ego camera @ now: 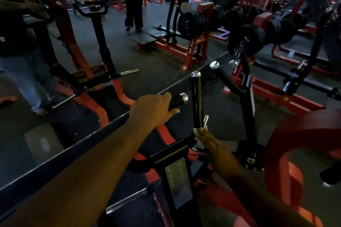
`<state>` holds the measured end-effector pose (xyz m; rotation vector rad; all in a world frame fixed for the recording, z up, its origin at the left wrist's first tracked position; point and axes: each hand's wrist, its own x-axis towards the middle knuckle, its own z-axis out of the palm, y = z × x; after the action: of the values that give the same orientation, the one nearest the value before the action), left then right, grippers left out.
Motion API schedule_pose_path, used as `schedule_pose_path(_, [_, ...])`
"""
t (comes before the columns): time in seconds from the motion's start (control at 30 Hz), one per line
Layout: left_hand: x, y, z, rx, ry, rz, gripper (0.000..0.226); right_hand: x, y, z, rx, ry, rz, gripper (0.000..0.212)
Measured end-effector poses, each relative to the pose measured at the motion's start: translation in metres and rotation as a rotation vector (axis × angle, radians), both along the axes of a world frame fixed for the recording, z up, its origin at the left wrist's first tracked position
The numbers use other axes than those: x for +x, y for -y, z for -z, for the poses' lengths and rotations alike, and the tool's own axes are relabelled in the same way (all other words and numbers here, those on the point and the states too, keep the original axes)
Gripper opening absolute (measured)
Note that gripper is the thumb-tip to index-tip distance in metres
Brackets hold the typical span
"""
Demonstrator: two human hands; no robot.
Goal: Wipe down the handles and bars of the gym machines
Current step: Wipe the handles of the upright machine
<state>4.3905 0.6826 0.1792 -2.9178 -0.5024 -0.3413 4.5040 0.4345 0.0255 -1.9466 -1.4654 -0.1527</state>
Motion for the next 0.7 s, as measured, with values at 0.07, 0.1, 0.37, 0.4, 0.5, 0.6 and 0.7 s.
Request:
schedule_pose_path(0.07, [0.001, -0.001, -0.001, -0.01, 0.007, 0.002, 0.055, 0.008, -0.008, -0.036, 0.14, -0.023, 0.058, 0.061])
schedule_pose_path(0.1, [0.0, -0.001, -0.001, -0.004, 0.01, 0.004, 0.055, 0.016, -0.02, -0.058, 0.208, -0.026, 0.112, 0.05])
schedule_pose_path(0.37, [-0.005, 0.003, -0.004, -0.002, 0.002, 0.008, 0.055, 0.08, -0.112, -0.113, -0.241, 0.459, 0.098, 0.055])
schedule_pose_path(0.4, [-0.005, 0.003, -0.004, 0.0, 0.002, 0.01, 0.055, 0.078, -0.108, -0.109, -0.22, 0.474, 0.078, 0.055])
schedule_pose_path(0.5, [-0.006, 0.004, -0.005, 0.011, 0.01, 0.012, 0.055, 0.061, -0.086, -0.09, -0.148, 0.54, -0.012, 0.042])
schedule_pose_path(0.6, [-0.005, 0.004, -0.005, -0.003, 0.011, 0.011, 0.055, 0.048, -0.056, -0.059, -0.175, 0.612, -0.145, 0.036])
schedule_pose_path(0.7, [-0.005, 0.003, -0.004, 0.006, 0.009, 0.013, 0.056, 0.043, -0.029, -0.04, -0.226, 0.553, -0.269, 0.041])
